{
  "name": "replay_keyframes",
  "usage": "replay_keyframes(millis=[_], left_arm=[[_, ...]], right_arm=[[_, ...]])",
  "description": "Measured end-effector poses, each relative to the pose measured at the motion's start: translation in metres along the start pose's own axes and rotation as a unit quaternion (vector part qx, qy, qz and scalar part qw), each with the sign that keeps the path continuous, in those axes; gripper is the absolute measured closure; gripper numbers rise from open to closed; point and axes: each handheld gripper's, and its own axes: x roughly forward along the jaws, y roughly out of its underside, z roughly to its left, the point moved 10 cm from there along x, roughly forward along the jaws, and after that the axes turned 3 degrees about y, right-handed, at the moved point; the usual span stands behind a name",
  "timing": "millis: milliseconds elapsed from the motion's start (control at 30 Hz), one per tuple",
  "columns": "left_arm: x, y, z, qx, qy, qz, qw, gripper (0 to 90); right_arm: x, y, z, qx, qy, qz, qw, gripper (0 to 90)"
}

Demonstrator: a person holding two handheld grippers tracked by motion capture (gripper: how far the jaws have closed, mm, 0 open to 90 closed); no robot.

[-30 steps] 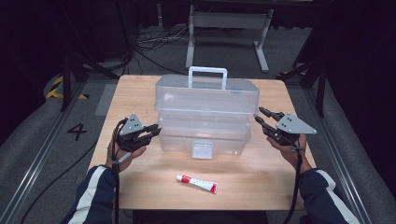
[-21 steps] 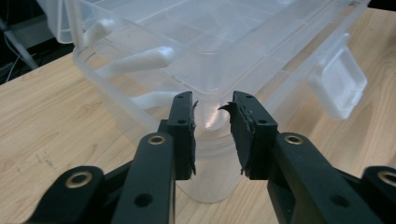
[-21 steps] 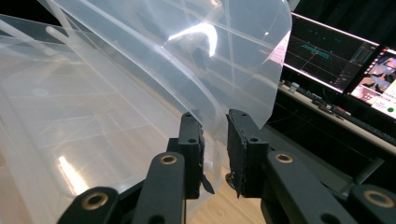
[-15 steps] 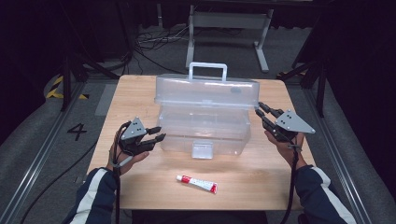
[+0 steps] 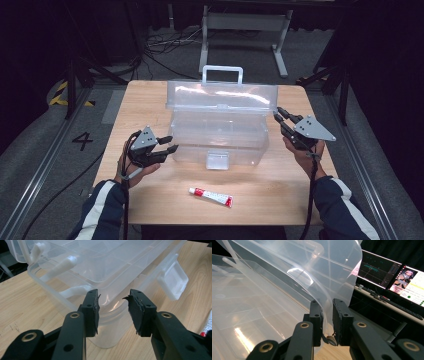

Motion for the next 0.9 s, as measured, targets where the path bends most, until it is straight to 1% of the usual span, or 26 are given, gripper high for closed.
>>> replay_keyframes(millis=[200, 233, 267, 300, 433, 500, 533, 600, 700, 733, 800, 900], left_arm=[[0.001, 0.0, -0.002, 0.007, -0.005, 0.004, 1.0, 59.4], [0.0, 0.0, -0.003, 0.014, -0.006, 0.005, 0.9999, 59.4], [0.0, -0.001, -0.003, 0.016, -0.005, 0.005, 0.9998, 59.5], [0.0, -0.001, -0.004, 0.017, -0.005, 0.005, 0.9998, 59.7], [0.0, -0.002, -0.006, 0.017, -0.002, 0.003, 0.9998, 59.6], [0.0, -0.003, -0.007, 0.017, 0.0, 0.001, 0.9999, 59.6], [0.0, -0.003, -0.006, 0.02, -0.003, 0.002, 0.9998, 59.6], [0.0, -0.004, -0.009, 0.022, 0.002, 0.003, 0.9998, 59.6], [0.001, -0.005, -0.012, 0.032, 0.002, 0.005, 0.9995, 59.6], [0.002, -0.006, -0.014, 0.035, 0.002, 0.004, 0.9994, 59.6], [0.002, -0.011, -0.017, 0.047, 0.008, 0.004, 0.9989, 59.6], [0.003, -0.015, -0.021, 0.051, 0.013, 0.001, 0.9986, 59.6]], right_arm=[[0.002, -0.002, -0.002, 0.003, 0.004, 0.003, 1.0, 79.0], [0.002, -0.002, -0.002, 0.01, 0.002, 0.006, 0.9999, 79.0], [0.003, -0.004, -0.003, 0.019, 0.002, 0.009, 0.9998, 79.0], [0.004, -0.005, -0.004, 0.021, 0.004, 0.008, 0.9997, 79.2], [0.005, -0.007, -0.006, 0.017, 0.008, 0.012, 0.9998, 79.6], [0.006, -0.007, -0.007, 0.02, 0.007, 0.014, 0.9997, 79.6], [0.007, -0.008, -0.007, 0.018, 0.009, 0.015, 0.9997, 79.7], [0.008, -0.01, -0.008, 0.019, 0.01, 0.019, 0.9996, 79.9], [0.009, -0.011, -0.009, 0.02, 0.012, 0.022, 0.9995, 80.1], [0.009, -0.012, -0.01, 0.017, 0.014, 0.022, 0.9995, 80.3], [0.011, -0.013, -0.011, 0.016, 0.018, 0.022, 0.9995, 80.5], [0.012, -0.014, -0.012, 0.017, 0.021, 0.025, 0.9993, 80.7]])
